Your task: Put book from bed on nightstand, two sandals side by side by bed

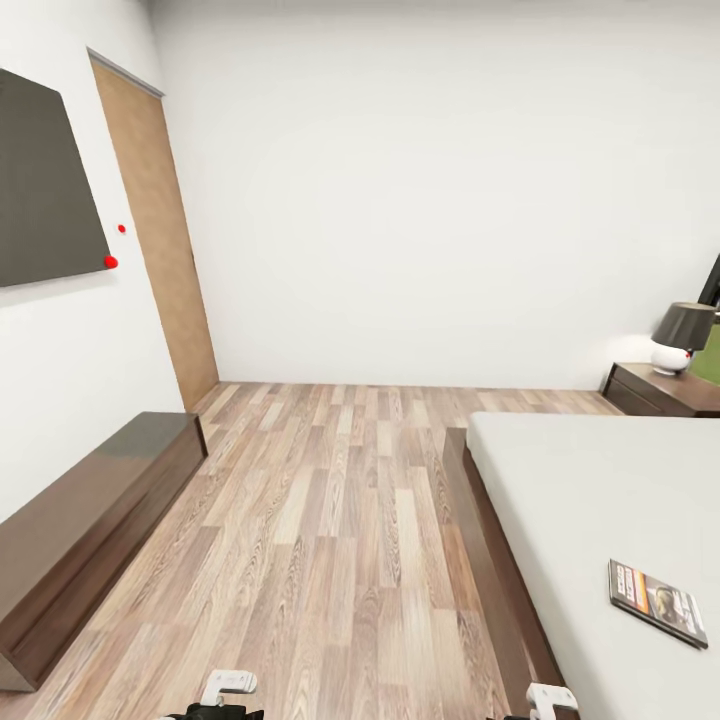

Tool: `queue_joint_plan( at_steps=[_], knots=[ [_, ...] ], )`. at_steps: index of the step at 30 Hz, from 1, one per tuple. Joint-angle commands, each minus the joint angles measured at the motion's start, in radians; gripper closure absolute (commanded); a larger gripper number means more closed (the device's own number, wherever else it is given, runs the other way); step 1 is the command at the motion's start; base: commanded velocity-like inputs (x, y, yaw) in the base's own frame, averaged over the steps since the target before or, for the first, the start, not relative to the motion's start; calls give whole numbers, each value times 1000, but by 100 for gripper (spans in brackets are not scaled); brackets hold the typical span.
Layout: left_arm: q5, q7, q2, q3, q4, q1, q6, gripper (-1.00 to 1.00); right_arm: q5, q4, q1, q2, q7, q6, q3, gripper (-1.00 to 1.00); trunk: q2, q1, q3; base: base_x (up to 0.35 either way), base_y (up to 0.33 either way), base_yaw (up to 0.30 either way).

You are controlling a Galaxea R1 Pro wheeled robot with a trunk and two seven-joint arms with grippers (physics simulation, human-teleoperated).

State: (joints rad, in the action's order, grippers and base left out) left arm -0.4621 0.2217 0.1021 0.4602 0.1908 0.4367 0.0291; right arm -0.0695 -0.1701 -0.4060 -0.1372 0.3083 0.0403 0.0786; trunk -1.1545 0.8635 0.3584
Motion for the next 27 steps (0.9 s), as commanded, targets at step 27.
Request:
queue_joint_plan(
  at_steps=[27],
  knots=[
    [-8,2,1,5,1,1,3,-100,-7,1,0,1,5,4,7,-100,-1,0,1,257,0,0]
  ],
)
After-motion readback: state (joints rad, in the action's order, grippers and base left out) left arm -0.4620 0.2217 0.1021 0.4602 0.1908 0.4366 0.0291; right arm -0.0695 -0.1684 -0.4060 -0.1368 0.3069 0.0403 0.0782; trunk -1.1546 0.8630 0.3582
